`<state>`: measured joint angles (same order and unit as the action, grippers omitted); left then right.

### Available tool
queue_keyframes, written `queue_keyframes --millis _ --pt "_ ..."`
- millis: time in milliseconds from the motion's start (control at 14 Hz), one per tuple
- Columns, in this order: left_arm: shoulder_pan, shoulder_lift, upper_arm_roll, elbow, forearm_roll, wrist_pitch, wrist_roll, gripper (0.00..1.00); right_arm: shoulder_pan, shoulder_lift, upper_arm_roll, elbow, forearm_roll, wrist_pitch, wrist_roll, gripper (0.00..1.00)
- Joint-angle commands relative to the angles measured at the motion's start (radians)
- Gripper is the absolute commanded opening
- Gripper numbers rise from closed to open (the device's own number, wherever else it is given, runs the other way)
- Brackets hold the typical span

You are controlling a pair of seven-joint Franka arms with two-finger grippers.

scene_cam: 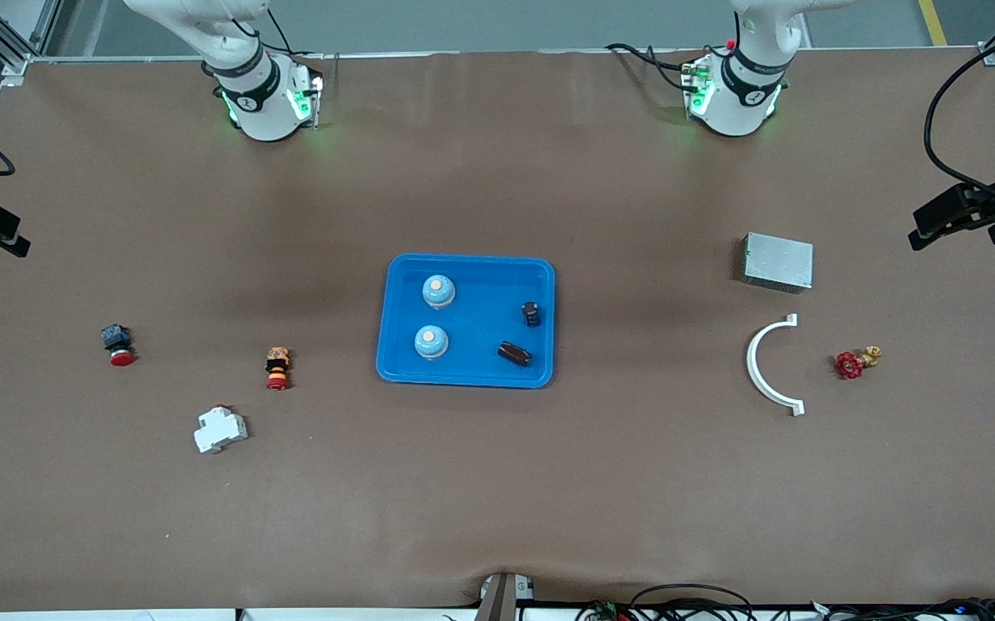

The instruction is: Place electrolytic capacitor and blue bell in tray

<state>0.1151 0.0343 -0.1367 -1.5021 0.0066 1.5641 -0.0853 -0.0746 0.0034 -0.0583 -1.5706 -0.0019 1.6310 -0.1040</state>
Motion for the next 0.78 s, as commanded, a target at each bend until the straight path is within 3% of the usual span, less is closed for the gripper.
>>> queue_keyframes --millis 0,713 --pt "0.005 0.002 -0.003 0.003 0.001 -0.010 0.012 1.00 -0.004 -0.029 0.009 -0.029 -0.001 0.001 0.033 1.00" --pt "0.005 -0.011 -0.004 -0.023 -0.010 -0.010 0.012 1.00 0.009 -0.026 0.012 -0.026 -0.001 -0.052 0.067 1.00"
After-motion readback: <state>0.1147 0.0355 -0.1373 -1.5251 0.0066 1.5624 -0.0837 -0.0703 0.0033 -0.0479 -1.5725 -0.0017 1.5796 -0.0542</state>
